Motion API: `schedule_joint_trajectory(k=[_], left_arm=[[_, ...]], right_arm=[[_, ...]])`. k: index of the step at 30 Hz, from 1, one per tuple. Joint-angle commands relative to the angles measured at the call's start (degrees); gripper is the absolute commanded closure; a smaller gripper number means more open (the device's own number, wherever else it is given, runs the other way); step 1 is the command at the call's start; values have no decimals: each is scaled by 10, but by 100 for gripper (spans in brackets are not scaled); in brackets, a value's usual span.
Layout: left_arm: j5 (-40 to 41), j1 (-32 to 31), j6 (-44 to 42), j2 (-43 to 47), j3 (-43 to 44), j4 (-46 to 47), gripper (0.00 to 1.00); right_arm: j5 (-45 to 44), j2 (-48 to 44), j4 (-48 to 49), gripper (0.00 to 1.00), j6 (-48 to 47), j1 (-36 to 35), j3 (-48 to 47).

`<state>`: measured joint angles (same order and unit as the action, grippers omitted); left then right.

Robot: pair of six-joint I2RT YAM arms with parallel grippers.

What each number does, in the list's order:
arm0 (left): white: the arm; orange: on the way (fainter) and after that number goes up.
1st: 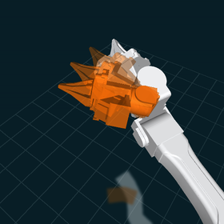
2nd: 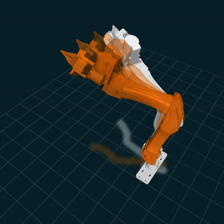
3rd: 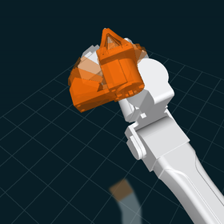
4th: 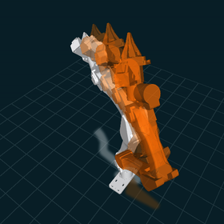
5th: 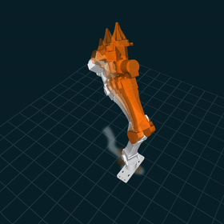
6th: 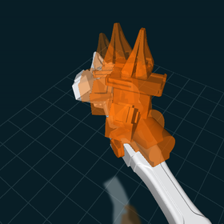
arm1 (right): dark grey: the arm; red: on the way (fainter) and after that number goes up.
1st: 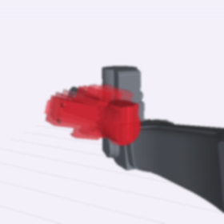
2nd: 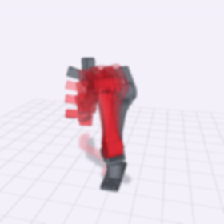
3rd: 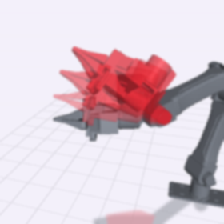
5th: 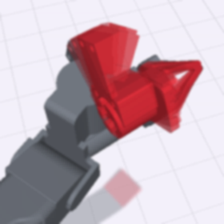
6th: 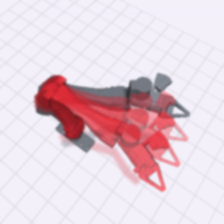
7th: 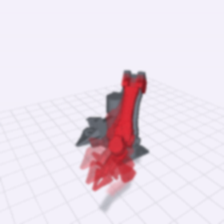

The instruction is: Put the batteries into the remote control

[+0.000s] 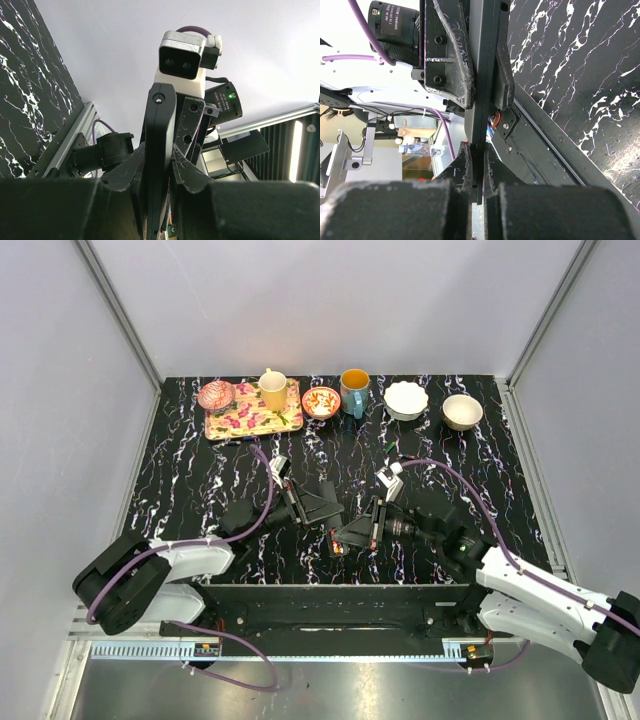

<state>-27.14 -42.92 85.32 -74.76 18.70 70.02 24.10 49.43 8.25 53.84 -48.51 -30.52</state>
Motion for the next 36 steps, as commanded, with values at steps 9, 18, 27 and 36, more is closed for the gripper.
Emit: schedule_joint_trajectory(k=[9,18,27,36], left_arm=[[-9,-7,-4,30,12,-24,100],[3,5,-16,43,-2,-56,100],[-14,83,-62,130,-21,-149,100],[23,88,-112,232,-56,-231,100]], right_arm=[[-5,22,-3,38,-22,5,-41],[-47,-7,-59,29,-68,8,-66],[-293,-51,-352,21,-203,55,-210],[-464,219,-453,28,-222,87,-278]])
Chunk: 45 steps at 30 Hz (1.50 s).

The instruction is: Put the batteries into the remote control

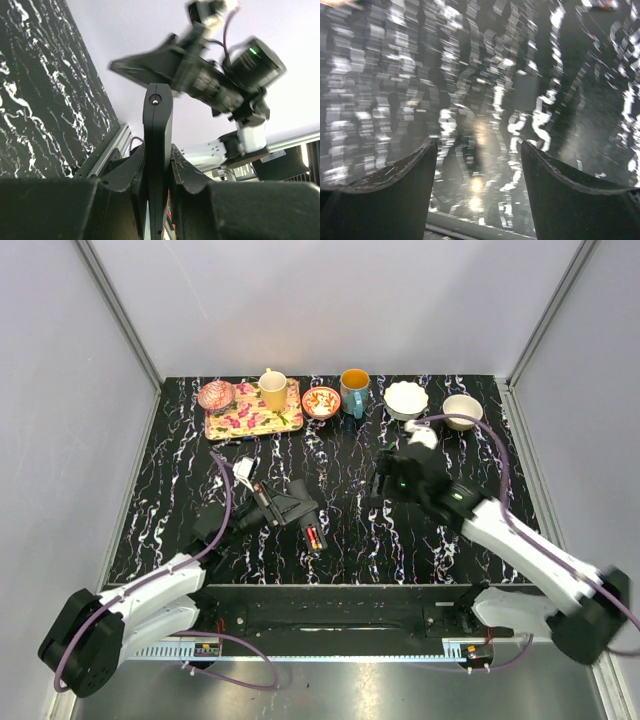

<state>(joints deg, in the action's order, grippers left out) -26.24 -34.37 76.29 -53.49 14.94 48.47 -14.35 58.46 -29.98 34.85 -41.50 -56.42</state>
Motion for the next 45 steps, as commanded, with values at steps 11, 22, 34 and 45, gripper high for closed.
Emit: schedule_joint_trajectory(k=[11,22,34,45], left_arm=[[15,9,-10,66,-83,13,100],[8,16,-11,86,-99,9,100],[4,18,-11,74,-96,13,100],[0,18,-14,57,-86,13,100]], right_arm=[[-52,347,-58,27,-102,45,-147],[25,441,-24,34,-136,82,-162],[66,475,0,33,-151,87,-138],[70,482,14,34,-157,102,-113]])
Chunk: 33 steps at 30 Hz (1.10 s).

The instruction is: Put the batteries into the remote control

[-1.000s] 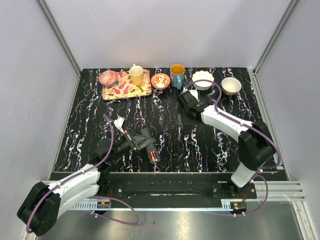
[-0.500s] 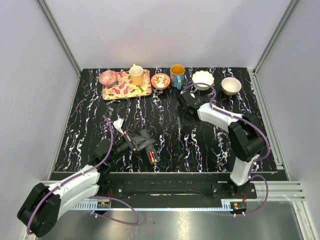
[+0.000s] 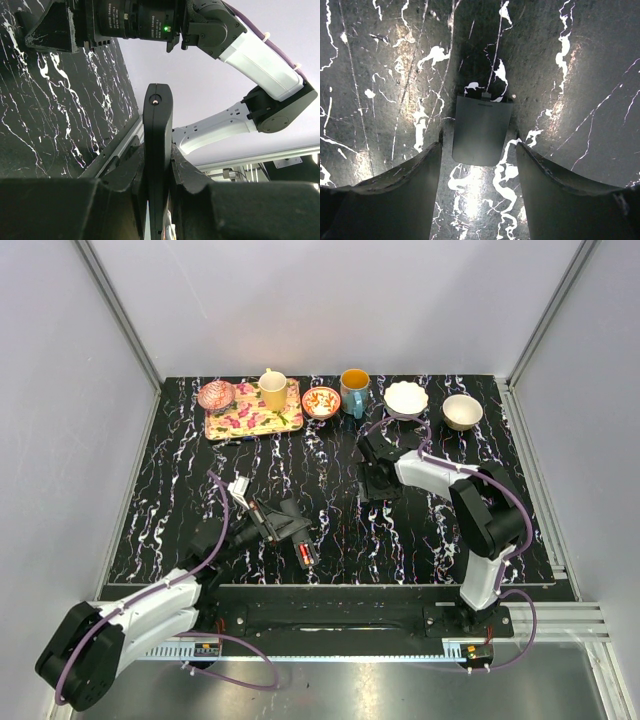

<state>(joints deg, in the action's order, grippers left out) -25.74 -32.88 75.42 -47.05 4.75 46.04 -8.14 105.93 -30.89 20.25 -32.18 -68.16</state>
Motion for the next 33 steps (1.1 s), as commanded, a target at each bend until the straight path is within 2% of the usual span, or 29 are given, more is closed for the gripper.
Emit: schedule_joint_trajectory(k=[1,9,16,23,27,28,33], left_arm=[[-5,3,-5,-9,16,40,100],[-5,3,-4,-19,16,46,100],[-5,3,-4,-17,14,47,100],[-6,4,-4,-19,10,51,100],[-3,3,-4,-20,11,51,100],[-2,4,-4,-21,12,48,100],[13,4,-12,-51,35,50,100]], right_arm=[[8,9,26,34,-12,9,8],[13,21,32,37,-13,11,5],[16,25,28,50,-14,11,9],[12,34,14,54,-21,11,14],[11,29,10,76,-20,12,15],[11,23,9,78,-17,11,15],[27,-73,-27,97,2,11,14]])
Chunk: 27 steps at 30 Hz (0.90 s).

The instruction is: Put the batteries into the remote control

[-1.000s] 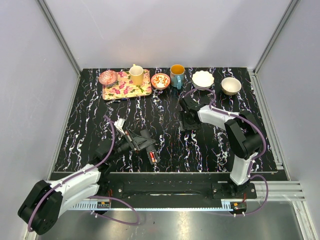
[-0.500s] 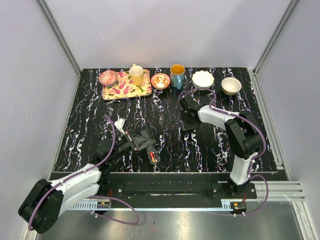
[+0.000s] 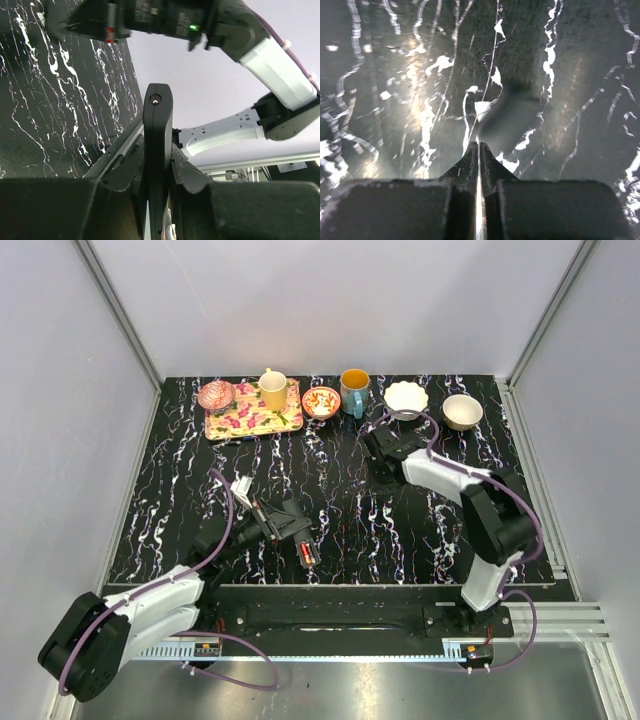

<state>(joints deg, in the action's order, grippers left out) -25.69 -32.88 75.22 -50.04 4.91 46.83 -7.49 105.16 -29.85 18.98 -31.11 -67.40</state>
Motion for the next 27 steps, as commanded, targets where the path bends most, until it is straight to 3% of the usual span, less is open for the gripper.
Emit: schedule_joint_trajectory(k=[1,7,10,13,14,15,24,27], left_arm=[[13,4,-10,-30,39,48,100],[11,4,9,-128,76,125,100],[6,4,19,-163,85,156,100],[2,3,32,-184,78,190,100],[-1,4,34,-187,77,195,100],[-2,4,37,-187,76,201,100],[-1,4,6,-110,61,115,100],[3,4,-12,-74,58,71,100]], right_arm=[[26,-99,-46,100,17,0,5],[34,-216,-96,100,18,0,29],[7,-227,-102,98,18,0,39],[-28,-216,-98,80,30,3,44],[-38,-211,-94,64,36,5,45],[-49,-207,-81,58,42,13,46],[-97,-131,-4,21,91,59,39],[-98,-103,19,20,91,92,24]])
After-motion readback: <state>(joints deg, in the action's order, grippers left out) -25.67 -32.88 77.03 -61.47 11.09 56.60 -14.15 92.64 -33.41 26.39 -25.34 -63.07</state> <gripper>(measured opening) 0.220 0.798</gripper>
